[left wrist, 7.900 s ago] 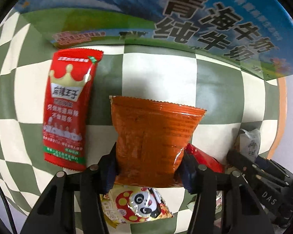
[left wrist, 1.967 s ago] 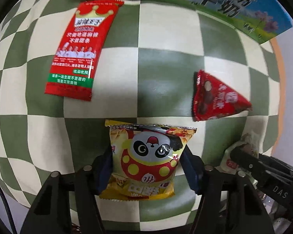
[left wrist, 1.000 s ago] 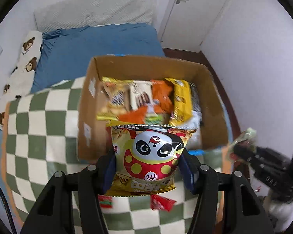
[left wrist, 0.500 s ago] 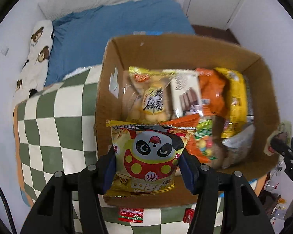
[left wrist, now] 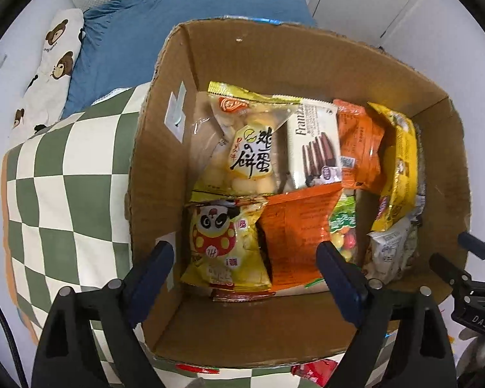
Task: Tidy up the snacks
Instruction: 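Withdraw both tools from the box toward the last two snacks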
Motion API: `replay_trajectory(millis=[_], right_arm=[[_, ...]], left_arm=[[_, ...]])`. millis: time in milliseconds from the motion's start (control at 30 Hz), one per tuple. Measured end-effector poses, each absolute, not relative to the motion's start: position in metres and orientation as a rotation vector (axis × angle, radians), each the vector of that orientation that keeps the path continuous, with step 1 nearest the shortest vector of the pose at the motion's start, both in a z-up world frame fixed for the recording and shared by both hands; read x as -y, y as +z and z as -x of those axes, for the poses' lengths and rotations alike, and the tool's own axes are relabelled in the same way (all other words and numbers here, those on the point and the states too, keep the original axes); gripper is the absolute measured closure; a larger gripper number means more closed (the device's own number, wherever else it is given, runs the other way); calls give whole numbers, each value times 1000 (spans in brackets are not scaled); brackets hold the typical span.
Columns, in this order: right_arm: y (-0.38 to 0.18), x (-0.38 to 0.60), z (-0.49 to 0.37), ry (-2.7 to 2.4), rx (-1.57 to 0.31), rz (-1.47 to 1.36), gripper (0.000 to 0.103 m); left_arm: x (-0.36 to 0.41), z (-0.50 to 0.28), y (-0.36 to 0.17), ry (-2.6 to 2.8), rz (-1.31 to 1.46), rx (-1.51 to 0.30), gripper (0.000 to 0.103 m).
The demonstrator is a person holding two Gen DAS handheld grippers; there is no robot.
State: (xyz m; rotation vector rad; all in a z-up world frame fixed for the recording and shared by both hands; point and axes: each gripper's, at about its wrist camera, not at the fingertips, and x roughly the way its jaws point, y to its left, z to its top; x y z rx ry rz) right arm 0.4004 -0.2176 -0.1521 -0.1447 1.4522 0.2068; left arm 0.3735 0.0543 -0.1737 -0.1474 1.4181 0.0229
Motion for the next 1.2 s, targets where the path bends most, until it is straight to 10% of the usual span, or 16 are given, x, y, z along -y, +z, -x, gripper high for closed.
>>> replay_trajectory(millis=[1200], right_arm=[[-34,239,-305,173,-1044,11,7]], left_arm=[[-9,-241,-44,28,109,-922,13]])
